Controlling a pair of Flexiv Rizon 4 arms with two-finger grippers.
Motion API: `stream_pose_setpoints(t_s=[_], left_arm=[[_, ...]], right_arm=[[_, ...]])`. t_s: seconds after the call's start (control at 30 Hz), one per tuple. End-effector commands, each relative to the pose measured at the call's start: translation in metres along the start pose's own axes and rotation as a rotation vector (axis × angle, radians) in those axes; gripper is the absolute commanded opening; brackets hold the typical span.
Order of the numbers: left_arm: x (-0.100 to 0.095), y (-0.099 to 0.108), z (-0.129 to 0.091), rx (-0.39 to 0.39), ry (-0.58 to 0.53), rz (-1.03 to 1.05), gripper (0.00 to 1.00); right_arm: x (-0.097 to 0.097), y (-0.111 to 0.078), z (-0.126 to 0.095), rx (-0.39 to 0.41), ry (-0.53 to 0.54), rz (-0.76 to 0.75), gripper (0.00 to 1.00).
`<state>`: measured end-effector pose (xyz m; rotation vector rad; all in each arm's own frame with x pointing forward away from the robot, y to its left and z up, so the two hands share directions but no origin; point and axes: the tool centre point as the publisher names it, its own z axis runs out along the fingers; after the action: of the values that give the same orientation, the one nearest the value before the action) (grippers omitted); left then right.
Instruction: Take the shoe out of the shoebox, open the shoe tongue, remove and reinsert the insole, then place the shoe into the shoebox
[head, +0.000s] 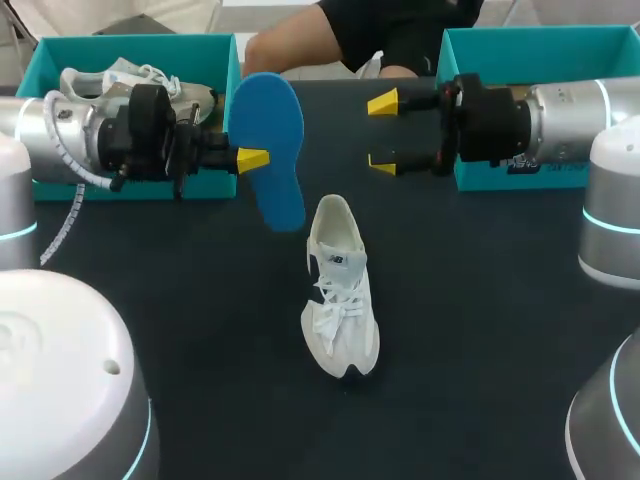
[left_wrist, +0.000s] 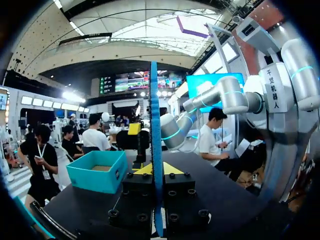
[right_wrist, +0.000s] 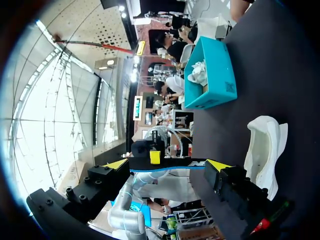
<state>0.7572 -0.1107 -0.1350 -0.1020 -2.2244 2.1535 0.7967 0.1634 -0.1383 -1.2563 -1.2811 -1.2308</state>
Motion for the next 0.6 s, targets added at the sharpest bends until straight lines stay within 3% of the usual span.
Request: stream_pose_setpoints(t_s=[0.03, 0.13, 0.2, 0.23, 0.37, 0.47, 0.6], left_arm=[[0.002, -0.002, 0.000, -0.026, 0.030, -0.608, 0.00], [0.004, -0.005, 0.001, -0.030, 0.002, -0.814, 0.00], [0.004, -0.009, 0.000, 0.019, -0.017, -0.938, 0.00], [0.004, -0.010, -0.001, -0.003, -0.002, -0.988, 0.00], [0.004, -0.016, -0.005, 0.033, 0.021, -1.139, 0.00], [0.004, -0.013, -0.006, -0.009, 0.011, -1.161, 0.00], [0.003, -0.012, -0.006, -0.009, 0.011, -1.160, 0.00]], right_arm=[[0.000, -0.001, 0.002, -0.003, -0.002, 0.001, 1.00], [0.000, -0.001, 0.002, -0.003, -0.002, 0.001, 1.00], [0.000, -0.001, 0.002, -0.003, -0.002, 0.001, 1.00], [0.000, -0.001, 0.002, -0.003, -0.002, 0.001, 1.00], [0.000, -0.001, 0.002, -0.003, -0.002, 0.001, 1.00], [0.000, -0.001, 0.002, -0.003, -0.002, 0.001, 1.00], [0.000, -0.001, 0.002, -0.003, -0.002, 0.001, 1.00]])
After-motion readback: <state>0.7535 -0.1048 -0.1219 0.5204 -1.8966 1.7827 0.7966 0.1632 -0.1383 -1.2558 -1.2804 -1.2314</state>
